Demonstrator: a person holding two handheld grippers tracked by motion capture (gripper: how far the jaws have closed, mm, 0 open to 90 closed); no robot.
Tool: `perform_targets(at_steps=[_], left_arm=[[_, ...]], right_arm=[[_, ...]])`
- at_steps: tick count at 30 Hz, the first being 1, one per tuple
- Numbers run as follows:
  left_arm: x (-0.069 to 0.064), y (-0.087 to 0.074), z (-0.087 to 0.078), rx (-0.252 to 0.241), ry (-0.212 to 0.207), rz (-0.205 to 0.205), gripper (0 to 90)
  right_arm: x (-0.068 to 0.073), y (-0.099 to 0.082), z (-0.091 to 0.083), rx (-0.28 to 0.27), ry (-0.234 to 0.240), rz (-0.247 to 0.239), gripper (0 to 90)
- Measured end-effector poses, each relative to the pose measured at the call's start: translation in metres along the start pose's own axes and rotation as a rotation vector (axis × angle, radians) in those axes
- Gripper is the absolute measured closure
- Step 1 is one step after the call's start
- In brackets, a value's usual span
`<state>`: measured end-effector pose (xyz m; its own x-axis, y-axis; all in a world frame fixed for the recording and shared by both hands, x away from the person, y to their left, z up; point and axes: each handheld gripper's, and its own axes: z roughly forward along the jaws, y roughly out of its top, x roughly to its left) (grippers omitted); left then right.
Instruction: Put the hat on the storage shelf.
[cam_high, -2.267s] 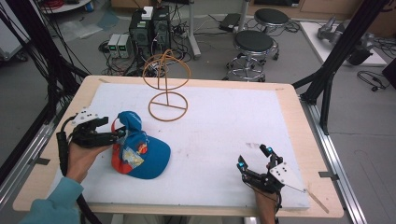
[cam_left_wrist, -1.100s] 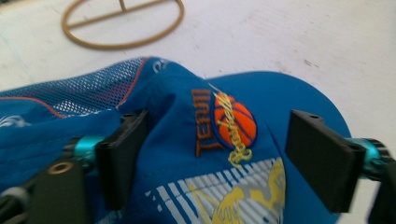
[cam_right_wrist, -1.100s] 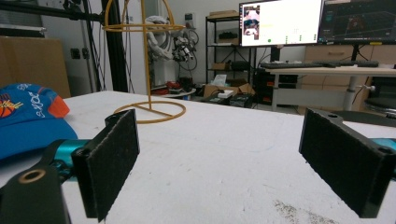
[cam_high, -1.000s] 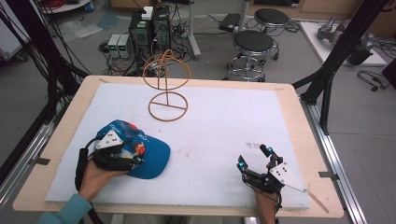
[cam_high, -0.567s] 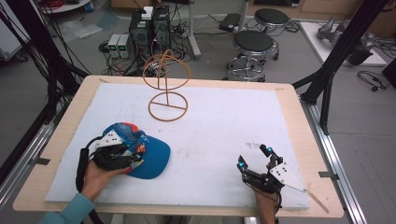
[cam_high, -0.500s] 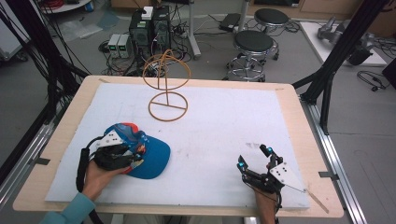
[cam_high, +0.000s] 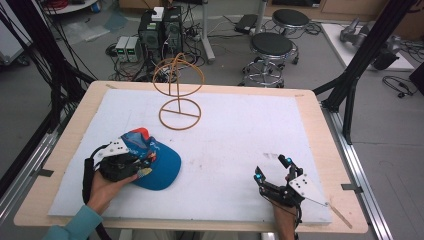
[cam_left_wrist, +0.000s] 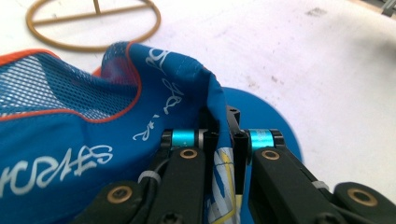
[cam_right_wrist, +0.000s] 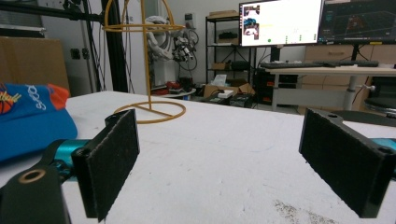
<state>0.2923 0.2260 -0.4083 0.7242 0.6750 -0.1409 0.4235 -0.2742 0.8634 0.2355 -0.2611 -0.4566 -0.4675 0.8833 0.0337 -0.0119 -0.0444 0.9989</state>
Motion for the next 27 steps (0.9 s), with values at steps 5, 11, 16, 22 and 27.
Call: perform_targets(at_steps=[5,11,16,22,27], left_arm=[[0.002,0.013,-0.007,-0.048,-0.01,-0.009,88.2],[-0.001,0.038,-0.015,-0.083,-0.012,0.026,88.2],[-0.004,0.059,-0.023,-0.136,-0.012,0.043,88.2],[-0.004,0.081,-0.029,-0.177,0.02,0.063,88.2],[-0.001,0.102,-0.032,-0.209,0.045,0.079,88.2]], right_arm=[[0.0,0.0,0.0,0.002,0.0,0.002,11.2],[0.0,0.0,0.0,0.002,0.0,0.001,11.3],[0.0,0.0,0.0,0.001,0.0,0.002,11.3],[0.0,0.0,0.0,0.002,0.0,0.001,11.3],[0.0,0.0,0.0,0.002,0.001,0.001,11.3]])
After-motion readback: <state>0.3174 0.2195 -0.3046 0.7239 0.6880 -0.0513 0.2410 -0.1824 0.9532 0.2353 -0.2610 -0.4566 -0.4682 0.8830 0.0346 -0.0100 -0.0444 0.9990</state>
